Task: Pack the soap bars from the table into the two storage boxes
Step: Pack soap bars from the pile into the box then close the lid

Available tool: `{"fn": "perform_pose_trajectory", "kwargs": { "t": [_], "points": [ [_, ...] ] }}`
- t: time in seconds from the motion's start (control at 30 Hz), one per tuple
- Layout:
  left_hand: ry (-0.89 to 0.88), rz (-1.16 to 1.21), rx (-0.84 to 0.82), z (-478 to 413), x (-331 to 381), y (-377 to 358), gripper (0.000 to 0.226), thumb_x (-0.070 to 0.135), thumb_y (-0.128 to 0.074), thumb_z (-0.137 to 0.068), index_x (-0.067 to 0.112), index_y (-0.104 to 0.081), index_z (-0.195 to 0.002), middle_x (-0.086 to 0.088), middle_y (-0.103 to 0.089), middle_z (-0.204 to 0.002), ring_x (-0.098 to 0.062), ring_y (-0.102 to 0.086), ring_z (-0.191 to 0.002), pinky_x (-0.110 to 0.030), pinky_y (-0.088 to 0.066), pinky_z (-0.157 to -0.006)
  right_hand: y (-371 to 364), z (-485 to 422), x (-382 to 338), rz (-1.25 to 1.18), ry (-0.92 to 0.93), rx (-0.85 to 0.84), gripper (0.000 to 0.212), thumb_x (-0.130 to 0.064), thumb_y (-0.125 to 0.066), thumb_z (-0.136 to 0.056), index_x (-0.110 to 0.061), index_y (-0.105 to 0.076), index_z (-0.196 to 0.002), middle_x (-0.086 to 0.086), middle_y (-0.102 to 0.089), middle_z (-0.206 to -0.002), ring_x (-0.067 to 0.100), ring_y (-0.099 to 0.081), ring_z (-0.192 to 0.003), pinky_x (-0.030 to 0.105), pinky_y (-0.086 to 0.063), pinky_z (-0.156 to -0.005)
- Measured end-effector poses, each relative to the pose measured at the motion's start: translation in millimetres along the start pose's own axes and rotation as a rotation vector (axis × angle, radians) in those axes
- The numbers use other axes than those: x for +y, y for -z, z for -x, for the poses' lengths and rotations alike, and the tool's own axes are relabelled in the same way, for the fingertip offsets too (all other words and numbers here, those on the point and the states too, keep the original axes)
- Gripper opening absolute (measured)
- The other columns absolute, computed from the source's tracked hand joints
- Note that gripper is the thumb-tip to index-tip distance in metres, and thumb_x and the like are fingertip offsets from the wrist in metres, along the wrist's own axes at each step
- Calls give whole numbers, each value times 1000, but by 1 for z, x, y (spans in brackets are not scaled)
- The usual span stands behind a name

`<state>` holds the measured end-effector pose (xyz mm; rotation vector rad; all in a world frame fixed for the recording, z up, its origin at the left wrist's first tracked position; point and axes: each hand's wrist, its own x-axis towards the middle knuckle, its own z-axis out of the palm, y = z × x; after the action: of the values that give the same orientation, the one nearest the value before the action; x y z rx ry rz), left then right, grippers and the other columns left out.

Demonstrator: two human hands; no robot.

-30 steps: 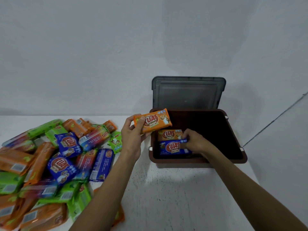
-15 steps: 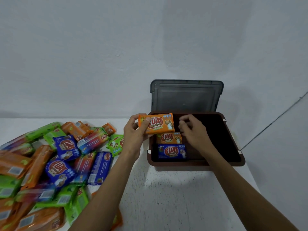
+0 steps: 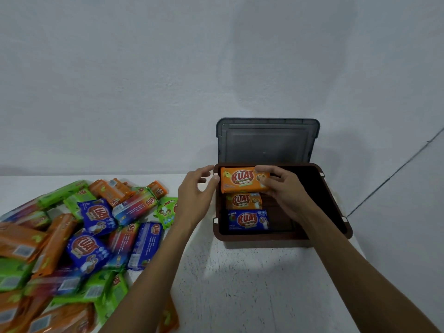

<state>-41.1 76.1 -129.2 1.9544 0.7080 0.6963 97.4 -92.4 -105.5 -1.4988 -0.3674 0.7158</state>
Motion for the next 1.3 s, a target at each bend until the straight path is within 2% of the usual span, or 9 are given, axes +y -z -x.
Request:
{"fn": "perform_pose_trajectory", "kwargs": {
  "t": [0.13, 0.27, 0.47, 0.6, 0.87, 0.97, 1.13, 1.2, 1.3],
  "points": [
    [-62, -208, -91, 3, -20, 0, 42, 40, -59, -92, 29, -54, -133, -1, -50, -136, -16, -51, -118, -40, -50, -94, 8, -14, 14, 209, -30, 83, 25, -5, -57, -94, -13, -64, -117, 12, -59, -123, 24, -63, -108, 39, -58, -85],
    [-72, -190, -138, 9, -28, -3, 42, 39, -56, -94, 24, -55, -133, -2, -53, -134, -16, -52, -118, -44, -51, -95, 5, -29, 25, 302, -119, 56, 27, -5, -56, -95, -16, -63, -118, 12, -57, -124, 23, -62, -107, 39, -57, -85],
    [-86, -171, -148, 10, -32, -3, 40, 40, -55, -95, 22, -57, -131, -1, -55, -132, -16, -55, -115, -40, -52, -94, 0, -42, 44, 542, -157, 41, 23, -7, -59, -94, -22, -61, -111, 11, -56, -126, 23, -61, -105, 37, -59, -77],
    [-111, -192, -150, 9, -32, -2, 39, 43, -52, -95, 23, -59, -129, 0, -56, -132, -15, -56, -114, -37, -52, -92, 0, -40, 47, 819, -106, 48, 24, -12, -60, -94, -21, -59, -116, 10, -53, -129, 16, -54, -99, 18, -43, -54],
    [-92, -140, -82, 22, -32, -9, 39, 41, -48, -98, 19, -58, -129, 1, -56, -135, -12, -52, -121, -26, -48, -92, 0, -37, 43, 936, -101, 9, 25, -21, -56, -97, -17, -59, -121, 10, -55, -132, 16, -53, -98, 19, -41, -56],
    [-90, -135, -137, 29, -32, -5, 42, 39, -46, -99, 17, -55, -134, 2, -48, -145, -12, -47, -128, -24, -40, -99, -3, -30, 34, 1044, -10, 11, 31, -23, -55, -96, -15, -58, -126, 10, -59, -130, 21, -57, -107, 23, -41, -73],
    [-92, -79, -244, 33, -40, 26, 40, 32, -52, -98, 19, -55, -135, 1, -55, -138, -6, -58, -107, -24, -49, -91, -32, -13, 15, 978, 225, 49, 29, -20, -54, -97, -16, -58, -125, 4, -60, -126, 6, -49, -99, 11, -37, -68],
    [-73, -89, -213, 33, -47, 44, 35, 32, -54, -97, 19, -60, -130, 2, -63, -126, -6, -61, -102, -28, -52, -90, -50, -9, 4, 933, 347, 60, 26, -18, -53, -97, -15, -60, -122, 2, -61, -122, 7, -52, -104, 18, -41, -83],
    [-56, -131, -152, 29, -63, 79, 32, 30, -56, -97, 19, -62, -126, 6, -64, -121, -5, -62, -101, -25, -51, -87, -80, -12, -9, 909, 529, 37, 21, -14, -54, -95, -14, -63, -114, 1, -64, -110, 12, -57, -100, 29, -46, -89]
  ]
}}
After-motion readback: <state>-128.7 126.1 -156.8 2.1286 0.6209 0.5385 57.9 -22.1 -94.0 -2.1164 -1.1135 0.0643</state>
